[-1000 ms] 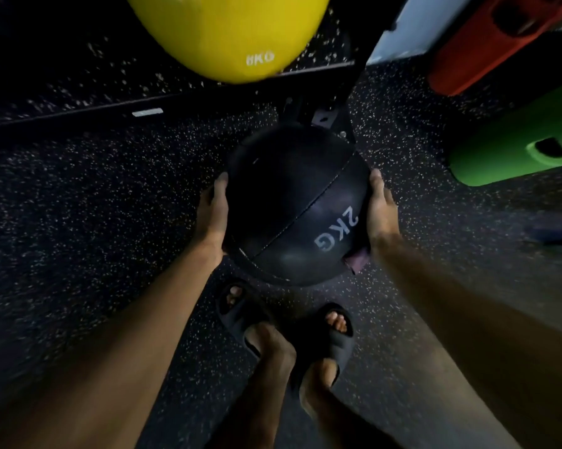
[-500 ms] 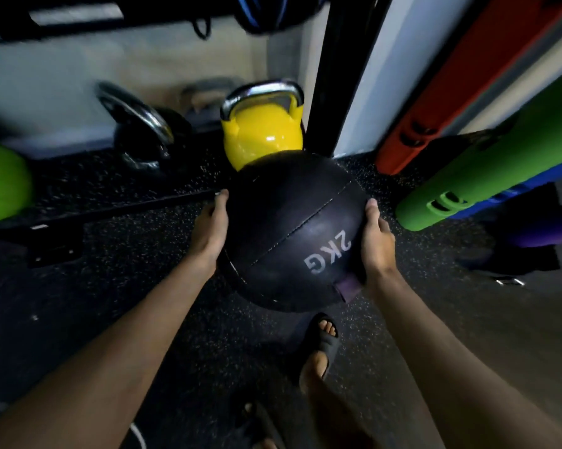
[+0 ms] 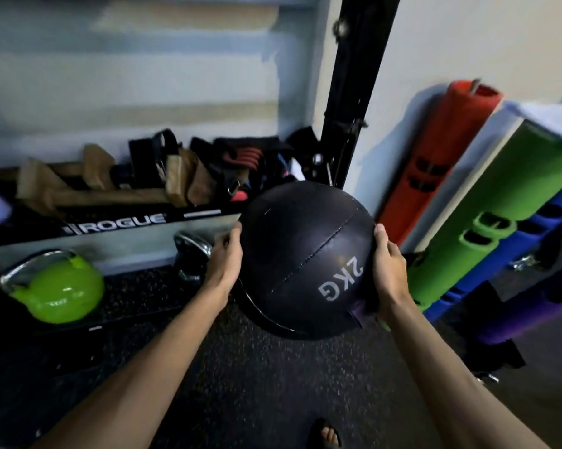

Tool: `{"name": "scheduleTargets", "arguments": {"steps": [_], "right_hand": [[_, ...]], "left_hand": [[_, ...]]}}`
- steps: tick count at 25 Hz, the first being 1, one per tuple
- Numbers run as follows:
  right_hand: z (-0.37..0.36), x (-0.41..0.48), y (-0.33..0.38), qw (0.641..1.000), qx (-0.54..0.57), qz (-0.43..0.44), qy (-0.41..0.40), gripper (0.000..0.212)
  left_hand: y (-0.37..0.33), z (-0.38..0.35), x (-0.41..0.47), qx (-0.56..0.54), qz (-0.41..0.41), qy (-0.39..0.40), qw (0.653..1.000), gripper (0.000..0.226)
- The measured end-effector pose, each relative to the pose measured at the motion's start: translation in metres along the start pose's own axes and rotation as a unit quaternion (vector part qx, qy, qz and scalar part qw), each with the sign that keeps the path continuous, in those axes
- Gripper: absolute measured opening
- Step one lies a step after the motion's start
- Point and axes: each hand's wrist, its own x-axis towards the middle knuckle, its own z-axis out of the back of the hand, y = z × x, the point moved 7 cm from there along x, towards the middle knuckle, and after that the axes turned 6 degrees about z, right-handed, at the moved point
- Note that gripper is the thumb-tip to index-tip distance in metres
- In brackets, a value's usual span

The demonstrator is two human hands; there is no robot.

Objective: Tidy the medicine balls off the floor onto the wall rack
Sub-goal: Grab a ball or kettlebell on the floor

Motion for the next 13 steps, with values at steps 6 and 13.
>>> {"name": "scheduleTargets", "arguments": {"steps": [6, 13], "right_hand": [[0.021, -0.014, 0.129, 0.996, 0.025, 0.089, 0.001, 0.068], [0.024, -0.035, 0.259, 0.980, 0.084, 0.178, 0.004, 0.065]], "left_hand": [[-0.109, 0.034, -0.056, -0.040, -0.056, -0.033, 0.997, 0.057], [-0.230, 0.087, -0.094, -0.034, -0.128, -0.075, 0.988, 0.083]]}}
